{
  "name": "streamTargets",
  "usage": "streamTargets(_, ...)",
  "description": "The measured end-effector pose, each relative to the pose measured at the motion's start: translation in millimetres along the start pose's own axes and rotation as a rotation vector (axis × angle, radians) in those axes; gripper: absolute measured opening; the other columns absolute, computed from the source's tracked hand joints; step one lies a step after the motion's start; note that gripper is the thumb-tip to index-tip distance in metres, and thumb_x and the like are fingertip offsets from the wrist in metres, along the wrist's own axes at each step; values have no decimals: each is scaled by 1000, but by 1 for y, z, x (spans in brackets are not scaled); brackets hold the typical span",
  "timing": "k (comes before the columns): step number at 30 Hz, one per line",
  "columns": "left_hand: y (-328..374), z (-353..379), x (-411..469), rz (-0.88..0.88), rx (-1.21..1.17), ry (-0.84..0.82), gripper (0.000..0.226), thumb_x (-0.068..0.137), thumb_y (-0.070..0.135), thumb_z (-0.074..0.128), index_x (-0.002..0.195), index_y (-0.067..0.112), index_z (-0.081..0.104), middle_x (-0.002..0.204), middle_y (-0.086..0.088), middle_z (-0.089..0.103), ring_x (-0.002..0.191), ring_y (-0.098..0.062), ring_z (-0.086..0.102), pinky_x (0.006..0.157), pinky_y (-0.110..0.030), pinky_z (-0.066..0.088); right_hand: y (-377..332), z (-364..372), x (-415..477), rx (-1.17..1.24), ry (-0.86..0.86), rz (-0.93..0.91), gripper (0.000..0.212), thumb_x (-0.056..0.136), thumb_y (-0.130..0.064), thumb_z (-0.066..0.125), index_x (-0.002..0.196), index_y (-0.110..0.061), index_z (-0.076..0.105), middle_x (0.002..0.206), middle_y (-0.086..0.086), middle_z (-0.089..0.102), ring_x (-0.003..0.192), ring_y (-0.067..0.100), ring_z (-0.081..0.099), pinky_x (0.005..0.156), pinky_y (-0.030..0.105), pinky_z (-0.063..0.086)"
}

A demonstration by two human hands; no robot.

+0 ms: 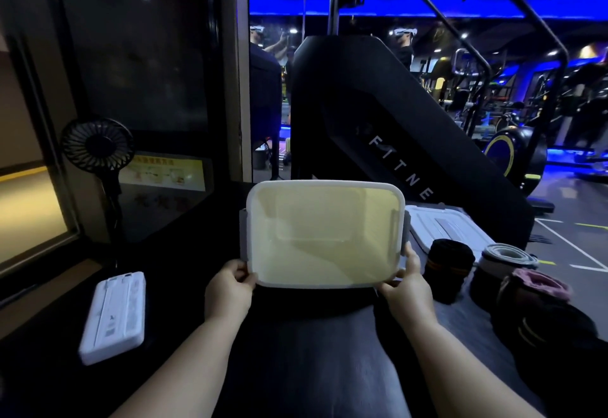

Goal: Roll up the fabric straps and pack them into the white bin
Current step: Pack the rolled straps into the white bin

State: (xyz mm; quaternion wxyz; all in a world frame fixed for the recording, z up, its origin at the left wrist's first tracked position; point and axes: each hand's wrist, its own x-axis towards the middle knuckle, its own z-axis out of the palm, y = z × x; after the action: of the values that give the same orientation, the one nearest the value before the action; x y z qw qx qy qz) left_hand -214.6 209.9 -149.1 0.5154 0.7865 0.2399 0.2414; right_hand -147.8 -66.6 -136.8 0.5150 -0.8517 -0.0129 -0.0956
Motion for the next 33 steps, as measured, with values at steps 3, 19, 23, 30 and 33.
streamTargets(3, -1, 1, -2, 1, 30, 4, 10, 90, 13, 66, 91, 19, 58, 81, 5, 63, 80, -28, 66, 77, -37, 53, 2, 2, -1, -42, -1, 14, 95, 83, -9, 69, 153, -35, 10, 88, -5, 62, 80, 14, 59, 73, 29, 41)
streamTargets(19, 18, 26, -32, -58, 100, 60, 37, 83, 13, 71, 101, 9, 40, 101, -13, 59, 93, -34, 62, 78, -34, 47, 4, -22, -2, -266, -71, 72, 83, 84, -33, 73, 150, -19, 26, 128, 8, 58, 115, 26, 57, 90, 34, 47)
streamTargets(23, 36, 59, -54, 9, 87, -84, 35, 83, 16, 72, 96, 11, 40, 93, -9, 58, 94, -32, 63, 80, -32, 46, 14, -46, -5, -309, -39, 96, 62, 87, -36, 68, 139, -13, 45, 116, 6, 66, 113, 26, 58, 89, 31, 43)
streamTargets(30, 71, 140, -90, 58, 34, -379, 28, 89, 27, 67, 109, 10, 57, 105, -2, 64, 102, -23, 61, 85, -26, 45, 34, -78, -4, -263, 72, 147, 46, 95, -28, 57, 136, -8, 50, 128, 14, 60, 119, 29, 56, 89, 31, 41)
streamTargets(33, 81, 170, -99, 62, 11, -459, 23, 94, 26, 59, 113, 14, 61, 112, -1, 66, 106, -20, 61, 90, -26, 46, 40, -85, -1, -224, 116, 162, 46, 96, -21, 54, 137, -3, 47, 132, 19, 56, 123, 33, 51, 95, 33, 40)
